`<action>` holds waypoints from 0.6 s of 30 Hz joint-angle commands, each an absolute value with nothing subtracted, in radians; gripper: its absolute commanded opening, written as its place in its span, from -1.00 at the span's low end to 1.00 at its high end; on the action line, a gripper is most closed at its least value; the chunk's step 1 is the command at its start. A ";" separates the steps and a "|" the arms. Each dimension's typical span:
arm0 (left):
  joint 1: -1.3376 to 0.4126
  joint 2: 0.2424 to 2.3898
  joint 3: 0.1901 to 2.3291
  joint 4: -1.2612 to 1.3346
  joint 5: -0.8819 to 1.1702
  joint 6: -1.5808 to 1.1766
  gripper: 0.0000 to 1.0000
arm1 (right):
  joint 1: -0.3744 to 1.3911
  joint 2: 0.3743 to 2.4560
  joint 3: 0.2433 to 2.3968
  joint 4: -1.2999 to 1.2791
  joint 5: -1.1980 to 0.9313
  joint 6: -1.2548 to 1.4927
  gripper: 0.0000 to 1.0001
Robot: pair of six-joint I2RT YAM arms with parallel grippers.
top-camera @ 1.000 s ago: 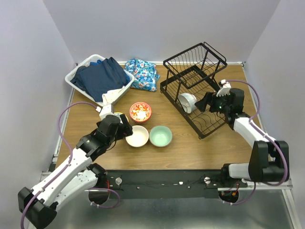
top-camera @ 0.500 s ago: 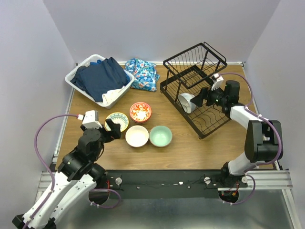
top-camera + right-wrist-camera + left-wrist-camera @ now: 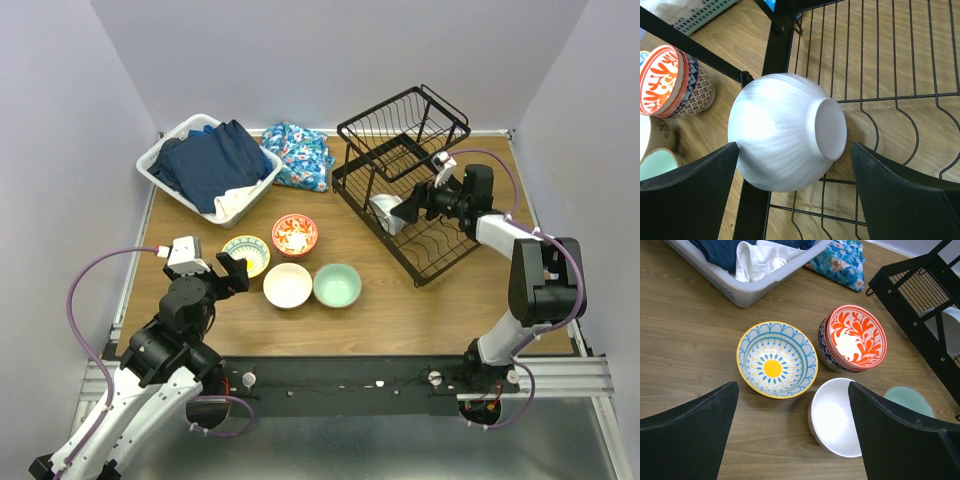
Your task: Unload the bowls from the dish rack
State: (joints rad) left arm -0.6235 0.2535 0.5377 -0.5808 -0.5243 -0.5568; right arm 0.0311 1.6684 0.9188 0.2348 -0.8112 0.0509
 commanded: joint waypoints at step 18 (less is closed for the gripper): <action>-0.620 0.256 0.528 -0.551 -0.554 -0.537 0.98 | 0.054 1.658 0.891 0.364 -0.939 0.040 1.00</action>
